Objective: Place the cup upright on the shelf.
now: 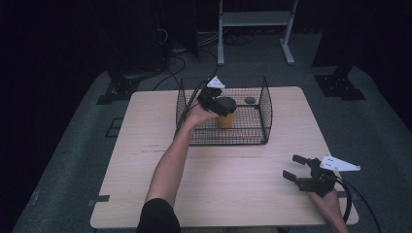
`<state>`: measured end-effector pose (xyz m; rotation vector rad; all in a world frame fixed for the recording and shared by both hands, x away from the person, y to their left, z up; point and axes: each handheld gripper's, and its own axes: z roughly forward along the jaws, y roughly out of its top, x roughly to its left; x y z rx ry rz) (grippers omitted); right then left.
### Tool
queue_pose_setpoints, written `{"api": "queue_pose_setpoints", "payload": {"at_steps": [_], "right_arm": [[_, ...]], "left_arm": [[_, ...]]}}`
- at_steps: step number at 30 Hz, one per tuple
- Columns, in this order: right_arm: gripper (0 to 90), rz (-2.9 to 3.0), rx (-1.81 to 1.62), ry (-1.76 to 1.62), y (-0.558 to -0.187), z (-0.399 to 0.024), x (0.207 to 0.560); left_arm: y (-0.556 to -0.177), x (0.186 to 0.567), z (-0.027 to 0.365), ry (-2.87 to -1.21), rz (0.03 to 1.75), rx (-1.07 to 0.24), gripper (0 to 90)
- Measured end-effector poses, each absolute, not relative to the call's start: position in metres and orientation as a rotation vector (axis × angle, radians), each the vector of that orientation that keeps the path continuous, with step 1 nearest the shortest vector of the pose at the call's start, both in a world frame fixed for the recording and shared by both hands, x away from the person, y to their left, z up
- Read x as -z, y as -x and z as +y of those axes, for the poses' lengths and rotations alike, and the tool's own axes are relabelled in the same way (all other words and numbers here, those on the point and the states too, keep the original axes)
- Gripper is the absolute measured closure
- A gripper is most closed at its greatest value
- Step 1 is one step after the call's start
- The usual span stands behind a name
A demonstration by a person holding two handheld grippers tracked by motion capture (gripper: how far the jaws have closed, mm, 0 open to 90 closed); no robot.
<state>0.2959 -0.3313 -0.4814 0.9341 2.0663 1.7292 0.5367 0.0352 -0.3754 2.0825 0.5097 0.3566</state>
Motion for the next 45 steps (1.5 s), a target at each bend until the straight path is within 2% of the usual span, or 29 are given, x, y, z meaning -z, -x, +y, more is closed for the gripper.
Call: {"api": "queue_pose_setpoints", "payload": {"at_steps": [45], "right_arm": [[15.1,2.077,-1.695,-0.931,-0.295,-0.328,0.481]], "left_arm": [[-0.473,0.338,0.049,-2.036,0.397,-0.393,1.7]]}}
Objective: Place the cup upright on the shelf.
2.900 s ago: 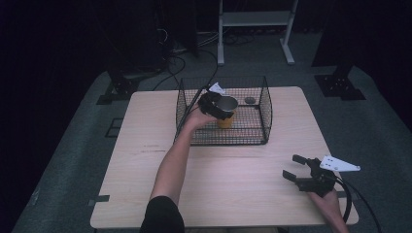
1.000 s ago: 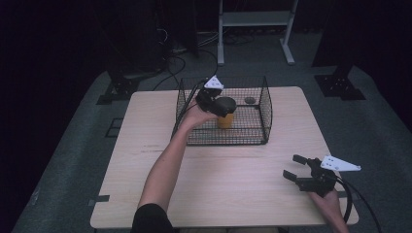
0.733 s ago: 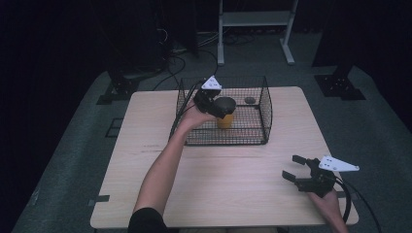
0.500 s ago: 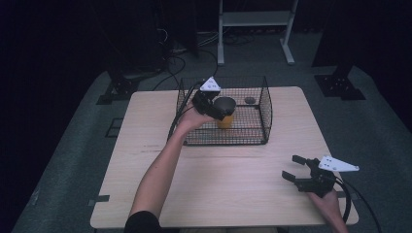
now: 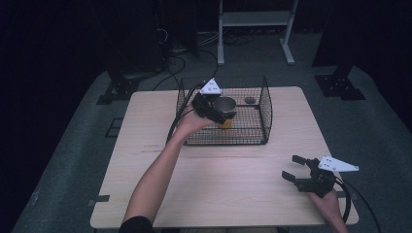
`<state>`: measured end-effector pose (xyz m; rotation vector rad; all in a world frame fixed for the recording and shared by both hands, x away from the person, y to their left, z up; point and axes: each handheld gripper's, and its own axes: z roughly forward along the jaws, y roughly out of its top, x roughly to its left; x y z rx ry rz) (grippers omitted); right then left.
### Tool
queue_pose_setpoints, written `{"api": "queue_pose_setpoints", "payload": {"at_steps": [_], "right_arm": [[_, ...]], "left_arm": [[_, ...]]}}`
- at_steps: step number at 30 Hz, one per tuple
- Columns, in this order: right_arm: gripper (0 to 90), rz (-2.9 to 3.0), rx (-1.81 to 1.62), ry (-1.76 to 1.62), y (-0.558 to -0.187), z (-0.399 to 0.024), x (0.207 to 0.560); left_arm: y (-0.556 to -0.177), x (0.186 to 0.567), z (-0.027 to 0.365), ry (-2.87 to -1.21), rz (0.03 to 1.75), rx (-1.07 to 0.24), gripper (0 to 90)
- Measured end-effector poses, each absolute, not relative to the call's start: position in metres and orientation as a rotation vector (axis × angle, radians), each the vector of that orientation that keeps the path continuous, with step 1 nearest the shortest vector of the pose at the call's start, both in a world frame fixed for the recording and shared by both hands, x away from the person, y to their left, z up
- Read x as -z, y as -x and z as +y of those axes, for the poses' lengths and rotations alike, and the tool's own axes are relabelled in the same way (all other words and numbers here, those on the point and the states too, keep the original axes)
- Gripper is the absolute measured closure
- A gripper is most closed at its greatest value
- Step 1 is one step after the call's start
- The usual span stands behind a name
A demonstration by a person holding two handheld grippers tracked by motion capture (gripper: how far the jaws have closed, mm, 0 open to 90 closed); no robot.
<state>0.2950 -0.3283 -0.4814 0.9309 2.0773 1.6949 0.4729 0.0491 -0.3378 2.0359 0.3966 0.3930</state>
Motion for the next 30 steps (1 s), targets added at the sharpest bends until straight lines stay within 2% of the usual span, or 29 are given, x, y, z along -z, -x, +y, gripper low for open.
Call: {"api": "queue_pose_setpoints", "payload": {"at_steps": [30], "right_arm": [[15.1,2.079,-1.694,-0.933,-0.295,-0.328,0.481]], "left_arm": [[-0.44,0.356,0.084,-2.009,0.46,-0.392,1.7]]}}
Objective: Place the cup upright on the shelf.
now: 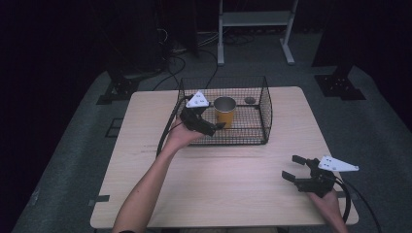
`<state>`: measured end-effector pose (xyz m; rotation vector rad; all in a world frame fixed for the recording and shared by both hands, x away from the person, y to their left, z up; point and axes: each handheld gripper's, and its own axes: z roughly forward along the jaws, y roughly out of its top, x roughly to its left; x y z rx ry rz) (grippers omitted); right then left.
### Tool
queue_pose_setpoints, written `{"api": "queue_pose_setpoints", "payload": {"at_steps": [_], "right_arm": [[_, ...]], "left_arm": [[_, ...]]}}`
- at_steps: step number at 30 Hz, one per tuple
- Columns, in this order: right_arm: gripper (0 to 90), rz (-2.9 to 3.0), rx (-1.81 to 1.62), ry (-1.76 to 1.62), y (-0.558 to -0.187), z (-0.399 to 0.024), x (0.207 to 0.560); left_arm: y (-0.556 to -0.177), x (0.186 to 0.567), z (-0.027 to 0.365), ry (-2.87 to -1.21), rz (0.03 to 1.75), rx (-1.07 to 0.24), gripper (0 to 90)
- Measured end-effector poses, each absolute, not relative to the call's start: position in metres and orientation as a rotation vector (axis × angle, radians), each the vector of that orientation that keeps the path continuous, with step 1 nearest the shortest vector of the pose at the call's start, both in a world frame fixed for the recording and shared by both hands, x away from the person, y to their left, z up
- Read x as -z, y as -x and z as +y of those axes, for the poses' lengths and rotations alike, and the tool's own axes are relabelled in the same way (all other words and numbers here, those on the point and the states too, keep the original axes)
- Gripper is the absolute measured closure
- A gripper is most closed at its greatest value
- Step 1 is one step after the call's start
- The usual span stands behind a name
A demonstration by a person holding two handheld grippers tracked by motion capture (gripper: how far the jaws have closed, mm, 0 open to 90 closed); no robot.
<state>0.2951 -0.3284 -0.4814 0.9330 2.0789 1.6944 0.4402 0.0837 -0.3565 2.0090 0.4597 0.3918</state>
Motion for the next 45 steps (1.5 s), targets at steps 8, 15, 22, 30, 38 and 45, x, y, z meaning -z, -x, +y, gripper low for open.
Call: {"api": "queue_pose_setpoints", "payload": {"at_steps": [8,15,22,30,38,45], "right_arm": [[15.1,2.08,-1.692,-0.934,-0.295,-0.328,0.481],[15.1,2.08,-1.691,-0.931,-0.295,-0.328,0.481],[15.0,2.081,-1.691,-0.934,-0.295,-0.328,0.481],[15.1,2.082,-1.688,-0.935,-0.295,-0.328,0.481],[15.1,2.082,-1.688,-0.934,-0.295,-0.328,0.481],[15.1,2.082,-1.687,-0.935,-0.295,-0.328,0.481]], "left_arm": [[-0.433,0.361,0.089,-1.994,0.469,-0.382,1.7],[-0.424,0.367,0.095,-1.982,0.478,-0.371,1.7],[-0.415,0.373,0.101,-1.97,0.485,-0.368,1.7],[-0.404,0.376,0.11,-1.946,0.495,-0.358,1.7],[-0.391,0.381,0.115,-1.942,0.485,-0.36,1.7],[-0.383,0.388,0.122,-1.924,0.496,-0.342,1.7]]}}
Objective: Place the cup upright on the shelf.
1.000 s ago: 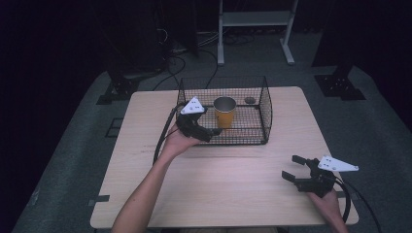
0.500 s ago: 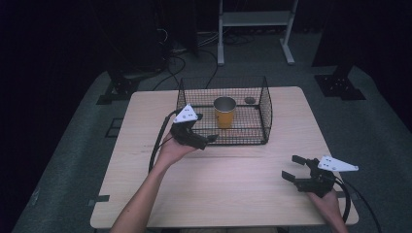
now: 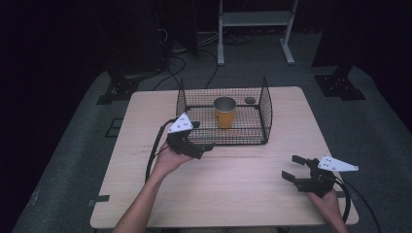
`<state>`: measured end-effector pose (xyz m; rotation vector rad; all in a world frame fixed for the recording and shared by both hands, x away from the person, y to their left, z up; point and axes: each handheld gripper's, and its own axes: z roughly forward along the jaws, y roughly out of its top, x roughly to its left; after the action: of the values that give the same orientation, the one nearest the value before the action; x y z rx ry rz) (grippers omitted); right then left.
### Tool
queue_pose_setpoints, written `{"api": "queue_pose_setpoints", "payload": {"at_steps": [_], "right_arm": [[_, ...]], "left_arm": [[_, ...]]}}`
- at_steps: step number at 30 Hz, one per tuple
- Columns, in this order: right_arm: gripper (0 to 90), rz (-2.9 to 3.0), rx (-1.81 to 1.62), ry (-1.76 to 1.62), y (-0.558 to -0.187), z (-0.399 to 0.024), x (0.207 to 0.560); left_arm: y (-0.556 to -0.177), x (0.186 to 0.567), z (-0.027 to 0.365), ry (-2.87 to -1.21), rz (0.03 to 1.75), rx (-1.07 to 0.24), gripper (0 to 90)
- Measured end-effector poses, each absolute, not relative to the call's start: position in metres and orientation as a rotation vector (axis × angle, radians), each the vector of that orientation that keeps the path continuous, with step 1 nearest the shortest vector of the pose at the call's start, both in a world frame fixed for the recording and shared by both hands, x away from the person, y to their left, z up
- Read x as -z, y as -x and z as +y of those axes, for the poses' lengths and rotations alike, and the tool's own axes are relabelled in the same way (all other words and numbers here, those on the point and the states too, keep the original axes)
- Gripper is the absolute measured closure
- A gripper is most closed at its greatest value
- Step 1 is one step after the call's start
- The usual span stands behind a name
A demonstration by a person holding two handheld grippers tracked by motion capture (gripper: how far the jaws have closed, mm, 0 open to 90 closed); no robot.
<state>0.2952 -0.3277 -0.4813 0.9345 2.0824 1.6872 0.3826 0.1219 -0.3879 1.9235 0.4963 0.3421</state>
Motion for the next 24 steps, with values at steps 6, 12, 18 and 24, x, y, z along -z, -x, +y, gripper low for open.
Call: {"api": "queue_pose_setpoints", "payload": {"at_steps": [6,12,18,24], "right_arm": [[15.1,2.082,-1.688,-0.936,-0.295,-0.328,0.481],[15.1,2.082,-1.688,-0.939,-0.295,-0.328,0.481],[15.1,2.082,-1.689,-0.942,-0.295,-0.328,0.481],[15.1,2.081,-1.688,-0.942,-0.295,-0.328,0.481]], "left_arm": [[-0.374,0.391,0.128,-1.908,0.497,-0.335,1.7],[-0.366,0.396,0.133,-1.908,0.503,-0.33,1.7],[-0.36,0.399,0.136,-1.898,0.505,-0.324,1.7],[-0.352,0.401,0.139,-1.887,0.506,-0.322,1.7]]}}
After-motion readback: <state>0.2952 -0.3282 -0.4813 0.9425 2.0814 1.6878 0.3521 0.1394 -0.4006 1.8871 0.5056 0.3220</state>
